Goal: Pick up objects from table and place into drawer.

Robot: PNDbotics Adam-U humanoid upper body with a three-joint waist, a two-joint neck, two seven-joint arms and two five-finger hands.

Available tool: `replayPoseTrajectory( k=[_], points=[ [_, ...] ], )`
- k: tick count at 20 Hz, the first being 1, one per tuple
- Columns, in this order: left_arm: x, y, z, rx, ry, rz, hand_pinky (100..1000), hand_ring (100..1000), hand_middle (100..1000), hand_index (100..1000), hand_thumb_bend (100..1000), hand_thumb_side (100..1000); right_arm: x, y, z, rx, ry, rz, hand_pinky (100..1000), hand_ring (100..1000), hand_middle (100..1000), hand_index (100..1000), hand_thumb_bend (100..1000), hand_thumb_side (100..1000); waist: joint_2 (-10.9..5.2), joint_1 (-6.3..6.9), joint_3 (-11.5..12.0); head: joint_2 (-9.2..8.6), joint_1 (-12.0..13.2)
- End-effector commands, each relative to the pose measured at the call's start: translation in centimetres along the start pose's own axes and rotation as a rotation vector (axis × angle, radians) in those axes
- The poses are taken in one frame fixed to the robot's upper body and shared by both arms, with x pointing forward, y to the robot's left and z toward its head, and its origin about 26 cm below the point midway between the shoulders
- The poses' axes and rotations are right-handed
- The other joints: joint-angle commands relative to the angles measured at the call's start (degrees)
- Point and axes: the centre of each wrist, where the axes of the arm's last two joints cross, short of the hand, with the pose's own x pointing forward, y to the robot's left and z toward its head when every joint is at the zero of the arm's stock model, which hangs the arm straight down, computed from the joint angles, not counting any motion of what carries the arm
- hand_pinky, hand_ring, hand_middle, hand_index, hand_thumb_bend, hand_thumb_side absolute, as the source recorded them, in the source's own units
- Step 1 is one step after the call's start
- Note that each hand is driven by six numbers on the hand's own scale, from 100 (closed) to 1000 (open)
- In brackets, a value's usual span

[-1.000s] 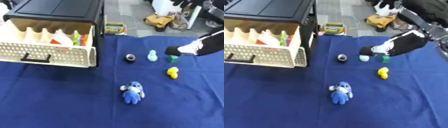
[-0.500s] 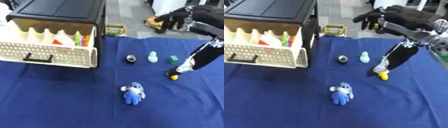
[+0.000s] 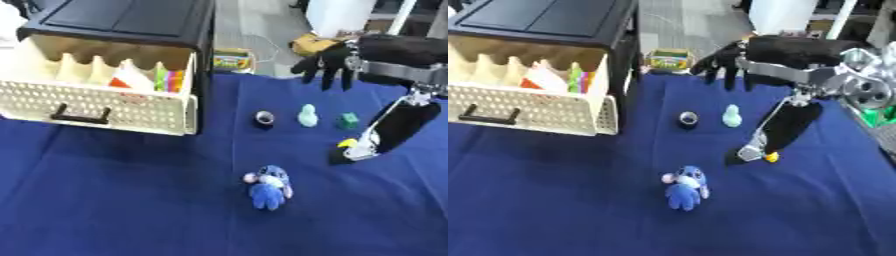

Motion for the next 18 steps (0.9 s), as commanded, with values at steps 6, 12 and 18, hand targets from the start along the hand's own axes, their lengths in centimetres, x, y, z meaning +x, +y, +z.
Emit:
replayPoseTrajectory(
  k=[6, 12, 18],
  points=[
    [0.4, 0.3, -0.1, -0.002, -0.004, 0.004, 363, 100, 254, 874, 100, 1000, 1.5, -0.2, -1.2, 0.072, 0.035, -0.006, 489, 659, 769, 942, 681, 266, -0.75, 0.12, 0.0, 0.56, 0.1],
    [0.2, 0.2, 0.1, -0.009, 0.007, 0.013, 364, 100, 254, 868, 100, 1000, 2.4, 0.5, -2.4, 0.118, 0.037, -0.003, 478, 601, 768, 936, 690, 281, -0.69, 0.10, -0.1, 0.52, 0.4],
    [0.1, 0.1, 0.3, -0.014, 0.017, 0.016, 365, 100, 253, 864, 100, 1000, 2.7, 1.6, -3.8, 0.156, 0.039, -0.016, 463, 603, 762, 933, 680, 265, -0.56, 0.13, -0.3, 0.35, 0.5]
  ],
)
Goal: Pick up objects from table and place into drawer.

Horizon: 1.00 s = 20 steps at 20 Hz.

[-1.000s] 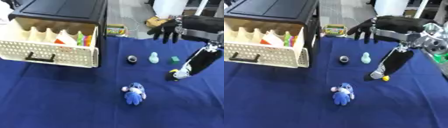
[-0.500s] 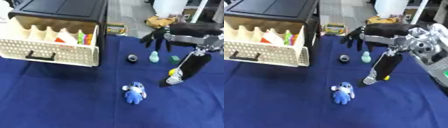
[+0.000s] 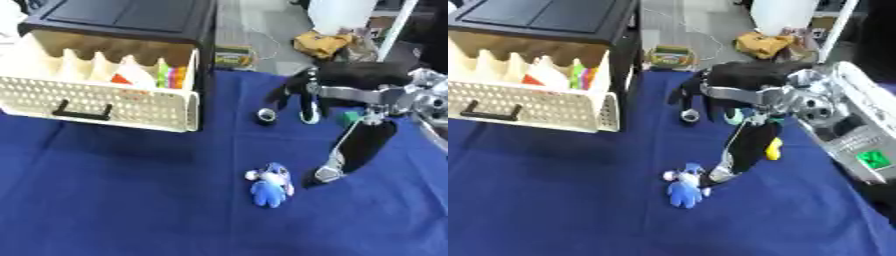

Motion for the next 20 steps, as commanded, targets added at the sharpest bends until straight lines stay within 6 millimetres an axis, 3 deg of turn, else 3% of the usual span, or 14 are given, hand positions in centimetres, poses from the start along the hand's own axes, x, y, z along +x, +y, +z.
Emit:
replayPoseTrajectory(
  k=[1, 8, 15, 20],
  points=[
    [0.5, 0.5, -0.2, 0.001, -0.021, -0.010, 364, 100, 252, 862, 100, 1000, -0.1, -0.2, -0.3, 0.014, 0.029, 0.018, 458, 607, 760, 929, 676, 263, -0.73, 0.16, -0.1, -0.03, 0.2],
    [0.4, 0.4, 0.0, -0.001, -0.009, -0.005, 363, 100, 251, 859, 100, 1000, -0.4, 1.2, -2.1, 0.070, 0.062, 0.044, 446, 633, 770, 927, 678, 248, -0.60, -0.02, -0.4, 0.25, 0.2],
    [0.2, 0.2, 0.2, -0.009, 0.001, 0.004, 362, 100, 248, 855, 100, 1000, -1.8, 3.2, -3.8, 0.141, 0.111, 0.054, 490, 743, 794, 929, 674, 255, -0.51, 0.12, -0.3, 0.07, -0.3],
    [0.1, 0.1, 0.3, -0.011, 0.010, 0.010, 360, 100, 245, 849, 100, 1000, -2.4, 4.2, -4.8, 0.176, 0.116, 0.024, 482, 735, 779, 928, 671, 249, -0.38, 0.39, -0.2, 0.14, -0.5]
  ],
)
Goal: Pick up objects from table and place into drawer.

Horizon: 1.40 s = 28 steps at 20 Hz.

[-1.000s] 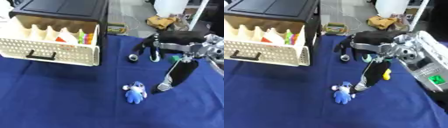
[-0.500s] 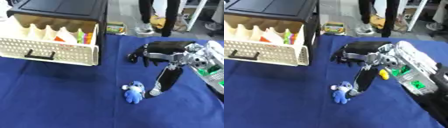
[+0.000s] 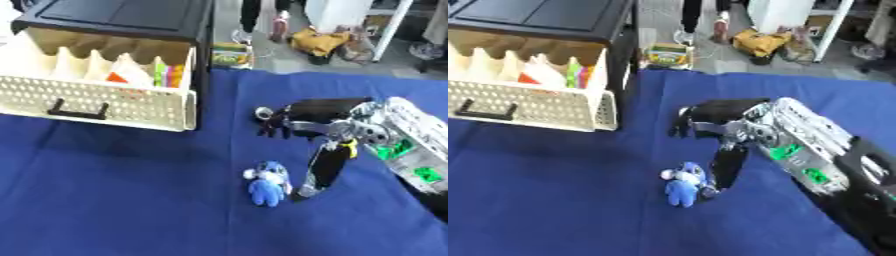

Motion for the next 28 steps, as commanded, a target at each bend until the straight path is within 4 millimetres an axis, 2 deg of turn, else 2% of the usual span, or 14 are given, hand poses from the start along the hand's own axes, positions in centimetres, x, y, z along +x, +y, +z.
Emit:
replayPoseTrajectory(
  k=[1, 6, 15, 28],
  points=[
    [0.6, 0.3, -0.2, 0.000, -0.021, -0.004, 360, 100, 245, 849, 100, 1000, -0.5, -0.2, -0.2, 0.006, 0.020, -0.002, 482, 735, 778, 929, 671, 249, -0.73, 0.35, 0.0, 0.15, -0.3],
    [0.4, 0.1, 0.0, 0.000, -0.008, 0.004, 359, 100, 245, 841, 100, 1000, -0.7, 0.3, -0.9, 0.025, 0.023, -0.023, 480, 733, 778, 965, 667, 245, -0.61, 0.47, 0.2, 0.09, -0.5],
    [0.2, 0.0, 0.1, -0.003, -0.001, 0.018, 362, 100, 245, 824, 100, 1000, -1.4, 0.9, -2.3, 0.038, 0.059, -0.044, 479, 726, 775, 946, 662, 256, -0.33, 0.59, 0.4, -0.13, -0.8],
    [0.1, -0.2, 0.3, -0.015, -0.006, 0.040, 366, 100, 246, 818, 100, 1000, -2.4, 2.5, -4.3, 0.111, 0.082, -0.026, 486, 741, 783, 910, 650, 224, 0.30, 0.89, 0.9, -0.39, -1.4]
  ],
)
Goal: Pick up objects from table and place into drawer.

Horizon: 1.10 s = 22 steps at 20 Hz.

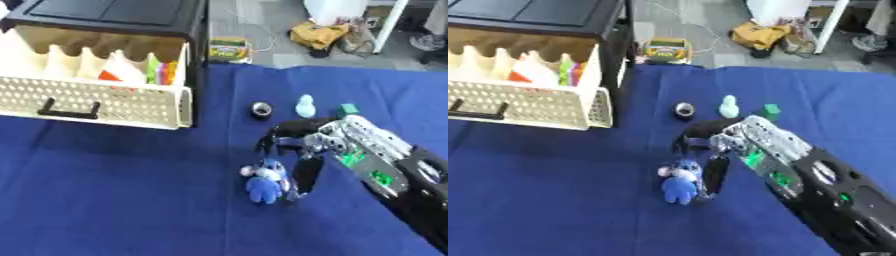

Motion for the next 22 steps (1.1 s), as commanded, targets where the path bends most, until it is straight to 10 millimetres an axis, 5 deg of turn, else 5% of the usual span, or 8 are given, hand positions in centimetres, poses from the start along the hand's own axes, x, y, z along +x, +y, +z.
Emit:
replayPoseTrajectory(
  k=[1, 22],
  points=[
    [0.58, 0.25, -0.20, -0.005, -0.024, -0.001, 366, 100, 246, 818, 100, 1000, -0.59, -0.32, -0.09, 0.001, 0.027, 0.012, 485, 740, 780, 903, 648, 223, -0.72, 0.34, 0.1, -0.39, -0.2],
    [0.19, 0.11, 0.16, -0.006, -0.007, 0.014, 370, 100, 248, 813, 100, 1000, -0.79, -0.07, -0.78, -0.056, 0.056, -0.050, 435, 675, 652, 737, 483, 231, -0.35, 0.21, 0.3, -0.67, -0.1]
  ],
)
